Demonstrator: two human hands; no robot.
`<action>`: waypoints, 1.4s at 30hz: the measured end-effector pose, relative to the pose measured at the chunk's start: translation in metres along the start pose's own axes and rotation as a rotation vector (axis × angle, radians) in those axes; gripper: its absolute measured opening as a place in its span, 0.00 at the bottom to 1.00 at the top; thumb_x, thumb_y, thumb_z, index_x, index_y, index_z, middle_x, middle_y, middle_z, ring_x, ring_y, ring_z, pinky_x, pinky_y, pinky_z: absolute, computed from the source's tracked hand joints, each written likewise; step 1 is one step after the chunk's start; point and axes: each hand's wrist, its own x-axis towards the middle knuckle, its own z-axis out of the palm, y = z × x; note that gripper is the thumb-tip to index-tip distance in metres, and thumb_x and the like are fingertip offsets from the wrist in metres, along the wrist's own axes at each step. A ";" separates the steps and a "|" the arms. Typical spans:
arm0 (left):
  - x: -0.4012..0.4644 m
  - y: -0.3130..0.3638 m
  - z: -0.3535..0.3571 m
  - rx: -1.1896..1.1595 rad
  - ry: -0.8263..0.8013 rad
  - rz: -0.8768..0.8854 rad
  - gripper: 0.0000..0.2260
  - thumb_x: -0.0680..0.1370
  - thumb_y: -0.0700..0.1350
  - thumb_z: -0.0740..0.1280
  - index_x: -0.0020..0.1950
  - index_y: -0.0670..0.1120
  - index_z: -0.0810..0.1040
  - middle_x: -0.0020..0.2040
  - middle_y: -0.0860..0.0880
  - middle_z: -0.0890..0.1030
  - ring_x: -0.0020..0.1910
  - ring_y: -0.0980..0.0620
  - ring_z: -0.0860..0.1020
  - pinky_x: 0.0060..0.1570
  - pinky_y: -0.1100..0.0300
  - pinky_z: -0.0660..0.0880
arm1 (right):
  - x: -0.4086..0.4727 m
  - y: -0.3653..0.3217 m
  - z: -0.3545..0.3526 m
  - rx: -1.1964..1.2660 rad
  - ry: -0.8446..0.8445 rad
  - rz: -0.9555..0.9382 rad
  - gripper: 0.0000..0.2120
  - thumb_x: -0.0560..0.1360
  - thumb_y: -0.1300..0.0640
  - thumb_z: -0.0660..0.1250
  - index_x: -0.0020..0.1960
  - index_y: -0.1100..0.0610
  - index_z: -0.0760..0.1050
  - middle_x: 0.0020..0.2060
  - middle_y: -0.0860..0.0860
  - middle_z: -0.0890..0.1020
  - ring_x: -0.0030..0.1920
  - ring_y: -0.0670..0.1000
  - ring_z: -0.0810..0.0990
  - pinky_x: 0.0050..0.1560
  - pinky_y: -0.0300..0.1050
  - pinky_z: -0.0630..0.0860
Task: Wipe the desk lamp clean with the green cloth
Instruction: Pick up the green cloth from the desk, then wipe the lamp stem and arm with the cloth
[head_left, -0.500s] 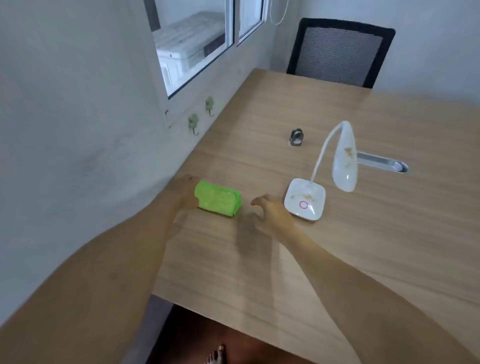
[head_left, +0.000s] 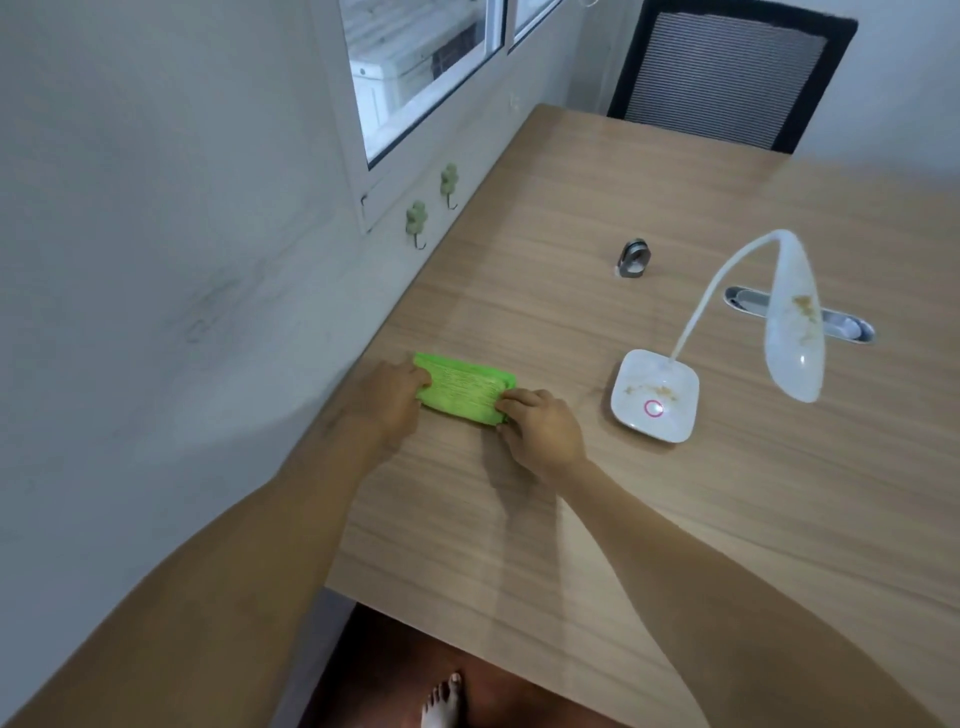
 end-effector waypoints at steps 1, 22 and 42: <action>0.001 0.001 0.000 0.043 0.001 0.003 0.18 0.75 0.43 0.63 0.65 0.47 0.76 0.64 0.44 0.78 0.61 0.41 0.74 0.61 0.53 0.71 | 0.002 -0.001 0.000 -0.015 -0.002 0.012 0.14 0.74 0.55 0.64 0.60 0.54 0.76 0.62 0.50 0.79 0.59 0.58 0.74 0.57 0.52 0.72; -0.004 0.112 -0.039 -0.685 -0.303 -0.177 0.13 0.76 0.38 0.65 0.31 0.44 0.73 0.31 0.47 0.74 0.21 0.60 0.75 0.19 0.72 0.70 | -0.070 0.041 -0.078 1.227 0.087 0.811 0.10 0.79 0.64 0.52 0.44 0.60 0.70 0.35 0.54 0.74 0.35 0.49 0.76 0.34 0.35 0.74; 0.017 0.217 -0.025 -1.071 -0.620 -0.281 0.19 0.79 0.53 0.61 0.64 0.42 0.75 0.61 0.42 0.77 0.49 0.49 0.77 0.52 0.58 0.76 | -0.112 0.094 -0.132 1.557 0.467 0.970 0.21 0.73 0.73 0.54 0.65 0.66 0.62 0.62 0.66 0.74 0.60 0.65 0.76 0.61 0.65 0.73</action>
